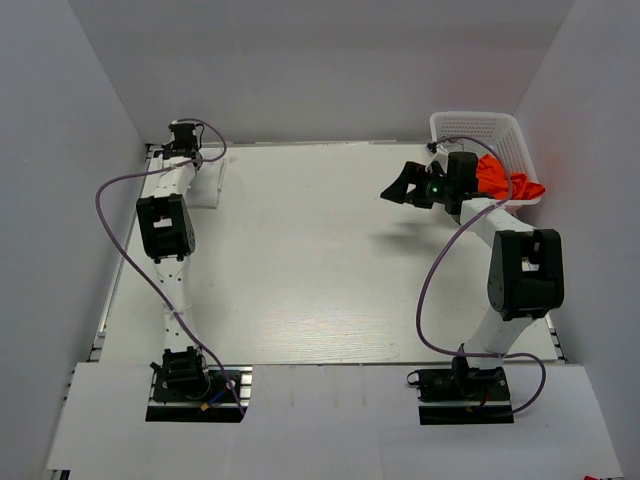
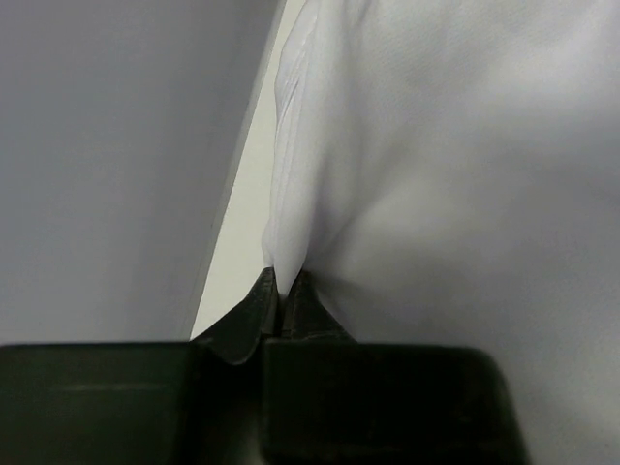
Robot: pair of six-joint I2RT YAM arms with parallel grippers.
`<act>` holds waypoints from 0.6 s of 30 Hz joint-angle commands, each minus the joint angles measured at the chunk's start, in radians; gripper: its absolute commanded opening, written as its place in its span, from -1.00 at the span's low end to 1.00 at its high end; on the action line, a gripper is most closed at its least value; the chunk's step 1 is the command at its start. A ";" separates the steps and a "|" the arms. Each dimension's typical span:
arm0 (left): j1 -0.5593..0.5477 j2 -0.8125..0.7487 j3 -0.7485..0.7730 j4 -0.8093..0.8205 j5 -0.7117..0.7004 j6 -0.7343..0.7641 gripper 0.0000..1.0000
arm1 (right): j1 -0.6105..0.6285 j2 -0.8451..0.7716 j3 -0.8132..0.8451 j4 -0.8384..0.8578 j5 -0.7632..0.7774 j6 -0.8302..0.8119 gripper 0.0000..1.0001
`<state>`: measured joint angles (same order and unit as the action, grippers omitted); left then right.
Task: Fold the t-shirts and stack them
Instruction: Put the neatly folded tshirt into the corner of the board with the left arm
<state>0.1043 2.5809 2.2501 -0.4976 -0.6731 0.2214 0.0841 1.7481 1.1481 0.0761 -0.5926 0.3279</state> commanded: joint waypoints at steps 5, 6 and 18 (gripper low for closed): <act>0.020 -0.090 0.022 -0.007 0.047 -0.050 1.00 | -0.003 -0.059 -0.010 0.004 0.001 -0.038 0.81; 0.020 -0.099 0.034 -0.025 0.047 -0.065 1.00 | -0.004 -0.062 -0.008 0.004 -0.006 -0.044 0.81; -0.018 -0.545 -0.131 -0.219 0.338 -0.375 1.00 | 0.002 -0.165 -0.071 0.044 -0.092 -0.024 0.81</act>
<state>0.0933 2.2280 2.1464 -0.6624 -0.4759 -0.0177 0.0860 1.6382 1.1011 0.0830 -0.6498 0.3046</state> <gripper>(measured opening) 0.994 0.904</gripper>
